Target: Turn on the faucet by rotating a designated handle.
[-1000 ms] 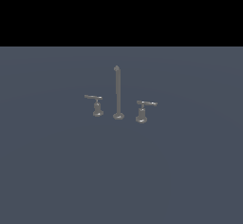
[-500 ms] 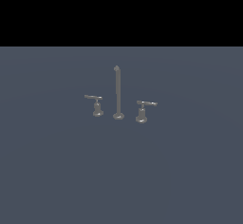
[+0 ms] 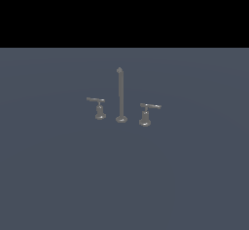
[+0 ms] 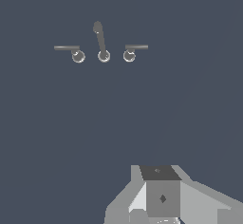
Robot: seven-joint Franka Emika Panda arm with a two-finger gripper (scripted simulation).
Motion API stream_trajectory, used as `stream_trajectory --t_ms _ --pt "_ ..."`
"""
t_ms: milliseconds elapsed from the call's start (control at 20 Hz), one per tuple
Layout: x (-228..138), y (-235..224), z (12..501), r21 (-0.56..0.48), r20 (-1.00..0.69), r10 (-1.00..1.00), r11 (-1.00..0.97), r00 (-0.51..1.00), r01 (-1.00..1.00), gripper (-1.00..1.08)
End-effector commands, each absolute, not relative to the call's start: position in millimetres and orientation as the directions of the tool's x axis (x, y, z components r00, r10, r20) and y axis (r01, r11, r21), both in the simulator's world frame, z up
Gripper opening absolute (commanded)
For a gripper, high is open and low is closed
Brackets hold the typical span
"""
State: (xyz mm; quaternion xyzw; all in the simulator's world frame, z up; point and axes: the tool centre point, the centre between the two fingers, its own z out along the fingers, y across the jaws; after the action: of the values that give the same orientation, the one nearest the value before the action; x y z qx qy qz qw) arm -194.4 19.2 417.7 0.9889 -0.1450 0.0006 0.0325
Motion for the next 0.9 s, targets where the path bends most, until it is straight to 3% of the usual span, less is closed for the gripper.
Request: stream_trajectory --t_ms 0,850 --pt "-183 22 403 0.061 0.012 -0.347 -0.936 0.938 -0.347 -1.0" --pt "-99 20 308 0.039 0.016 -0.704 -0.709 0.71 -0.704 -1.0"
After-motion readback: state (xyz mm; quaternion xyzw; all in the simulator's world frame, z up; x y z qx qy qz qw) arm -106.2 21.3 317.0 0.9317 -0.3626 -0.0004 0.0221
